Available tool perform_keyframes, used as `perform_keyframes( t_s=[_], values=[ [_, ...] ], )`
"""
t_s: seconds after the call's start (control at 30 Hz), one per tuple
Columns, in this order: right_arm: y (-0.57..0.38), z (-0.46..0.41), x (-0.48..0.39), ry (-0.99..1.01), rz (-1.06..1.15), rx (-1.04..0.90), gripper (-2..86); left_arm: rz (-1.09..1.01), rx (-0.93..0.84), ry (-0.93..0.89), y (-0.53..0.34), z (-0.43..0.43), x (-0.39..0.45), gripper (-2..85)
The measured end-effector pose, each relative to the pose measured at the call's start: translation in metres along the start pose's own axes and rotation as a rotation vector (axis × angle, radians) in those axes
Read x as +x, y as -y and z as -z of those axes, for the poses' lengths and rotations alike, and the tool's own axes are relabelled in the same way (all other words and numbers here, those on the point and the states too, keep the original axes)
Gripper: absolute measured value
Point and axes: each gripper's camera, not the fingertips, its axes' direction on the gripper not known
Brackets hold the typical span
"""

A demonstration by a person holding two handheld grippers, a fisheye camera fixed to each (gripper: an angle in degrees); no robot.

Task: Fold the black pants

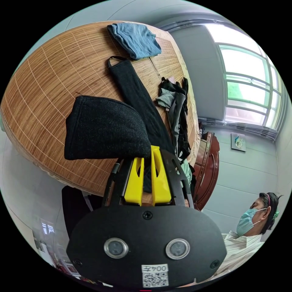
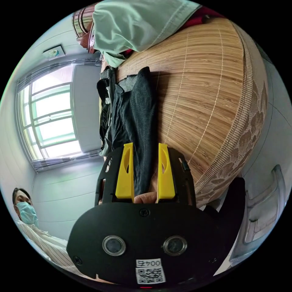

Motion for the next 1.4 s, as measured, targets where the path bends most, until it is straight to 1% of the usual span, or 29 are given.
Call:
perform_keyframes(
  t_s=[0.13, 0.33, 0.53, 0.63, 0.83, 1.03, 1.2, 1.33, 1.4],
  values=[
    [0.017, 0.014, 0.005, 0.007, 0.019, -0.038, 12.4, 0.000, 0.003, 0.007, 0.007, -0.003, 0.003, 5.7],
    [0.039, 0.035, 0.015, 0.105, 0.016, -0.052, 11.0, 0.004, 0.004, 0.008, 0.020, -0.011, 0.006, 5.7],
    [0.075, 0.029, -0.008, 0.086, 0.074, -0.055, 9.0, 0.012, 0.011, 0.013, 0.033, -0.021, 0.003, 5.7],
    [0.088, 0.030, -0.025, 0.021, 0.085, -0.031, 4.6, 0.005, 0.013, 0.046, 0.042, -0.025, 0.000, 5.7],
    [0.090, 0.071, -0.075, -0.054, 0.131, 0.054, 2.7, 0.023, 0.030, 0.070, 0.052, -0.020, -0.020, 5.6],
    [0.087, 0.112, -0.112, -0.181, 0.202, -0.021, 2.1, 0.089, -0.020, 0.129, 0.052, -0.011, -0.056, 5.5],
    [0.087, 0.121, -0.117, -0.288, 0.154, -0.084, 1.9, 0.182, -0.071, 0.207, 0.054, -0.030, -0.092, 5.5],
    [0.106, 0.103, -0.137, -0.307, 0.098, -0.083, 2.1, 0.199, -0.056, 0.212, 0.075, -0.047, -0.083, 5.4],
    [0.119, 0.092, -0.160, -0.309, 0.116, -0.095, 2.2, 0.161, -0.050, 0.245, 0.101, -0.055, -0.056, 5.4]
  ],
)
